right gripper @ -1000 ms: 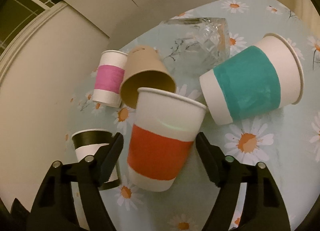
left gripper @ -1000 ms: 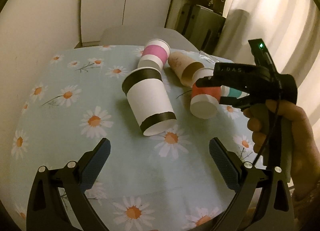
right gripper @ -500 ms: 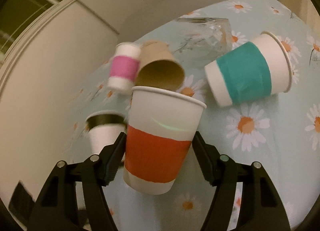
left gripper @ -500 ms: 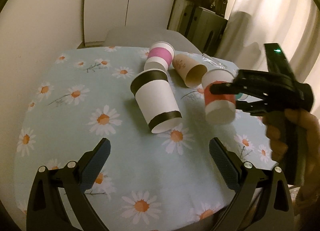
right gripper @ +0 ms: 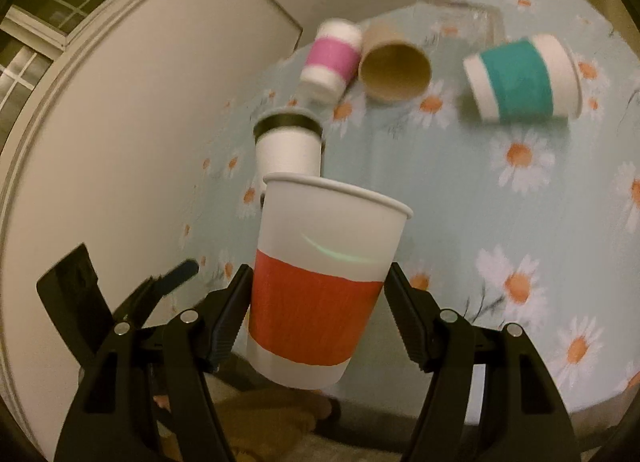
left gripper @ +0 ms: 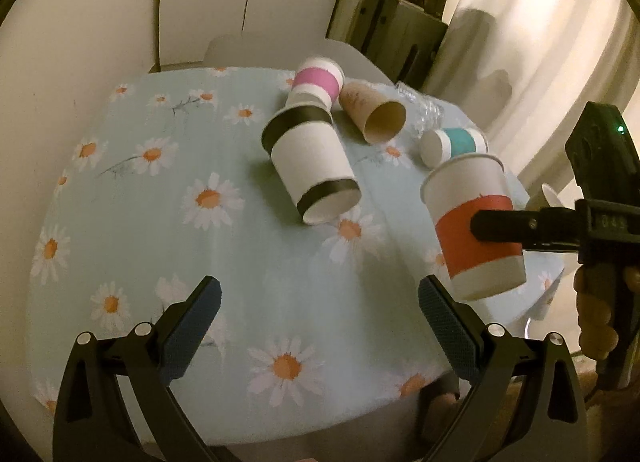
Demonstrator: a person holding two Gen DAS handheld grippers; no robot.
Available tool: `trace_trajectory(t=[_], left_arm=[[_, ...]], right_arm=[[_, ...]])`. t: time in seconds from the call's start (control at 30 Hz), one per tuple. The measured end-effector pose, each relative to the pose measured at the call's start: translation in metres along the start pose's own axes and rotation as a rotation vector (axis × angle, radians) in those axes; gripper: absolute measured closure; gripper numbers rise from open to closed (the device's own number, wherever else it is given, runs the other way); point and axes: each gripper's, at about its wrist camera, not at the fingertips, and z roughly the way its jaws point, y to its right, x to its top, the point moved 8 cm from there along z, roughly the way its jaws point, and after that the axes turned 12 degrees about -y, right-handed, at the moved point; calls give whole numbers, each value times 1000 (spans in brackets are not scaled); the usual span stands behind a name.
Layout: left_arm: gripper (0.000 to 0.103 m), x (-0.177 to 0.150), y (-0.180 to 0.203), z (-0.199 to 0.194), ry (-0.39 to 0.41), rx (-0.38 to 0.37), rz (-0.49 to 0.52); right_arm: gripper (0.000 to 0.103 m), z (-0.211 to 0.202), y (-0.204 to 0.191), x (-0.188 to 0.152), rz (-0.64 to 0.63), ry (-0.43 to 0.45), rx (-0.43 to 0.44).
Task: Flip cup upright
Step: 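Close the right gripper around the red-banded cup's body and lift it, then carry the red-banded cup toward the left gripper, rotating it upright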
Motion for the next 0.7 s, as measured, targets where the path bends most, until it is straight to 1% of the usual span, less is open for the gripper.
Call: trace_trajectory(t=[0.07, 0.3, 0.47, 0.53, 0.7], left_arm=[[7, -5, -1, 1, -12, 15, 0], [7, -24, 3, 8, -73, 25, 15], [7, -27, 1, 9, -84, 27, 14], [7, -27, 0, 12, -93, 29, 10], [7, -29, -1, 16, -108, 35, 7]], right_arm=[[36, 5, -1, -8, -6, -17, -23], [36, 29, -9, -22, -37, -80, -36], [36, 51, -13, -20, -61, -121, -53], [36, 61, -9, -17, -63, -135, -72], [35, 68, -8, -15, -67, -150, -87]])
